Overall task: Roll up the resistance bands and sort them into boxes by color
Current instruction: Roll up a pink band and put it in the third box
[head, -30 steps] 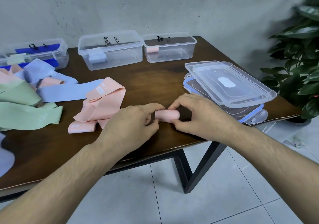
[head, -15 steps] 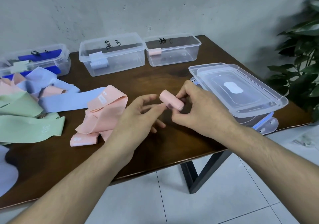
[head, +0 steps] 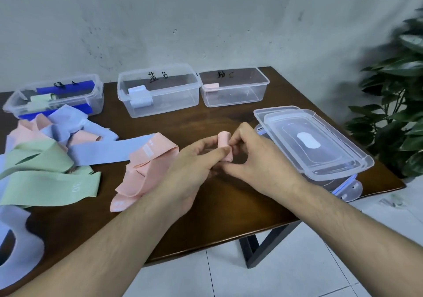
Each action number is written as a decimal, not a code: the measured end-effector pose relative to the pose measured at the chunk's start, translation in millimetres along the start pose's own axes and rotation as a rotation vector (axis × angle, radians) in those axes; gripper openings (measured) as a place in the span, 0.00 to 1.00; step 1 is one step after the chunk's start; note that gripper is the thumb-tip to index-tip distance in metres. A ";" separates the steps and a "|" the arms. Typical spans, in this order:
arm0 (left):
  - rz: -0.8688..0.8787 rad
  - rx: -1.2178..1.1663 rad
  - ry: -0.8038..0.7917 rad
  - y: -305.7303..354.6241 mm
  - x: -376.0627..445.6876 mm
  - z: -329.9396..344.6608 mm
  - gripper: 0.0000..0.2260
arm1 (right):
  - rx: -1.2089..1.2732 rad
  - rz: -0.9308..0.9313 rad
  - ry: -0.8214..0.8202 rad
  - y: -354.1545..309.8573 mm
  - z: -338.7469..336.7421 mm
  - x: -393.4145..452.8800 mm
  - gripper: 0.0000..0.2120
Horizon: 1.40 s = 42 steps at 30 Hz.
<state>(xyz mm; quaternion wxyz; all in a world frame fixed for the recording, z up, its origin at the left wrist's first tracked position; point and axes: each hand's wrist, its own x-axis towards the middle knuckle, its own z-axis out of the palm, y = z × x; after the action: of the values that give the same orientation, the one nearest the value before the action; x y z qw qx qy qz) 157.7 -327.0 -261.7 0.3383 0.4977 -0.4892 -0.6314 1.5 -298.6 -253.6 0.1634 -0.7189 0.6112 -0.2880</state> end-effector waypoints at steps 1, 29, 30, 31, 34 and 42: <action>0.002 0.005 -0.002 1.9 0.4 -3.2 0.15 | -0.006 -0.009 -0.015 -2.3 -0.8 2.2 0.16; 0.412 0.706 -0.065 72.0 43.6 -73.8 0.29 | -0.272 -0.308 -0.205 -21.7 -36.3 104.4 0.13; 0.416 0.700 -0.060 74.4 51.8 -71.7 0.29 | -0.259 -0.300 -0.212 -18.1 -39.2 112.0 0.12; 0.424 0.701 -0.052 76.7 59.4 -69.5 0.28 | -0.245 -0.292 -0.219 -14.5 -42.2 119.2 0.12; 0.473 0.720 -0.007 85.3 85.0 -62.9 0.27 | -0.238 -0.313 -0.226 -1.1 -51.0 146.3 0.14; 0.535 0.799 0.101 105.1 155.6 -40.1 0.26 | -0.283 -0.360 -0.245 41.4 -68.0 220.2 0.11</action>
<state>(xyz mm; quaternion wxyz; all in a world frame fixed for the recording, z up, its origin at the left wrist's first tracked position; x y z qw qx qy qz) 147.0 -511.3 -208.7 0.2944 0.4752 -0.7873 -0.2600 -53.6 -513.1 -177.6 0.0798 -0.8613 0.4832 -0.1349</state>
